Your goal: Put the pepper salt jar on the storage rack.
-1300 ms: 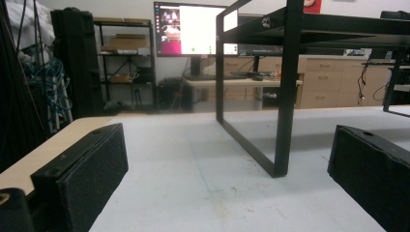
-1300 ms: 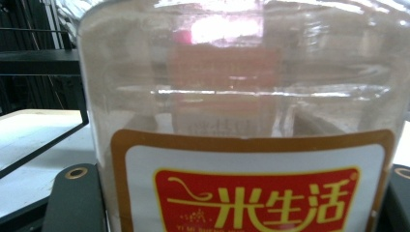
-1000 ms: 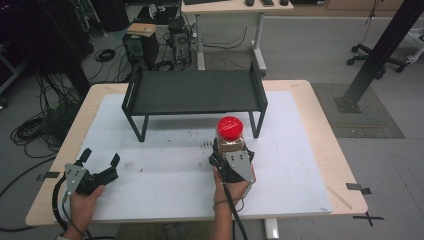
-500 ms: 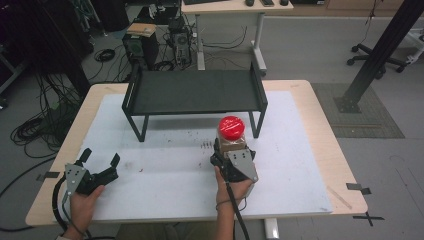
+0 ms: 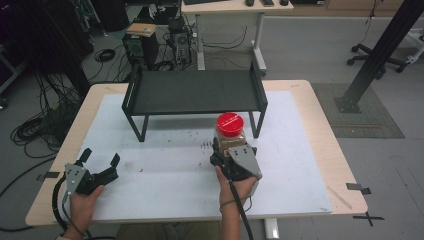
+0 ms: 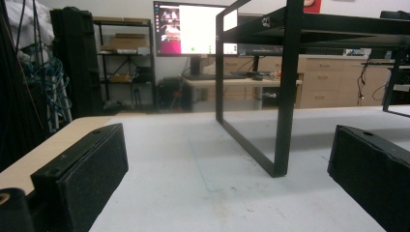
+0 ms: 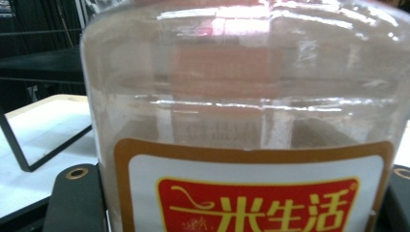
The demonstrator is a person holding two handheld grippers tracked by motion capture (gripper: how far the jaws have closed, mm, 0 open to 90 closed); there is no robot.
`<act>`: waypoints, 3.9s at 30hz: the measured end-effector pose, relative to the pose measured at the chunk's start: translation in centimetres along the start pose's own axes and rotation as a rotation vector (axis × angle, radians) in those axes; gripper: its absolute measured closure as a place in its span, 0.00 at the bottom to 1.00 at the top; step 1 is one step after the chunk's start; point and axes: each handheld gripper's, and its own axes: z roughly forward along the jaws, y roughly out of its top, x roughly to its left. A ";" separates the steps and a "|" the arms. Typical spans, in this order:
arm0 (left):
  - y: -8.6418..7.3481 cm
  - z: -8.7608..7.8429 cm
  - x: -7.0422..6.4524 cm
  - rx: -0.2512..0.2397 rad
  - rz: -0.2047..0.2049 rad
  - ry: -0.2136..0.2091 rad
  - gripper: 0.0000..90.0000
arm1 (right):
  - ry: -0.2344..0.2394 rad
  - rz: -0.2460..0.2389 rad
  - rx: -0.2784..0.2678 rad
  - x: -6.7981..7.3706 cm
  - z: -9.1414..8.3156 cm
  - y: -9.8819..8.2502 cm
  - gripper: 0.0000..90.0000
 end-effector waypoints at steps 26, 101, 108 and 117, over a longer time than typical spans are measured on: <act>0.0 0.0 0.1 -0.001 -0.002 -0.006 0.01 | 0.100 -0.020 -0.026 1.8 -1.0 9.6 0.29; 0.0 0.0 0.1 -0.003 -0.004 -0.012 0.01 | 0.101 -0.020 -0.042 5.0 10.5 14.5 0.28; 0.0 0.0 0.1 -0.003 -0.002 -0.013 0.01 | 0.095 -0.004 -0.042 5.1 11.4 14.5 0.28; 0.0 0.0 0.1 -0.002 -0.007 -0.011 0.01 | 0.076 0.000 -0.050 5.5 13.0 15.0 0.28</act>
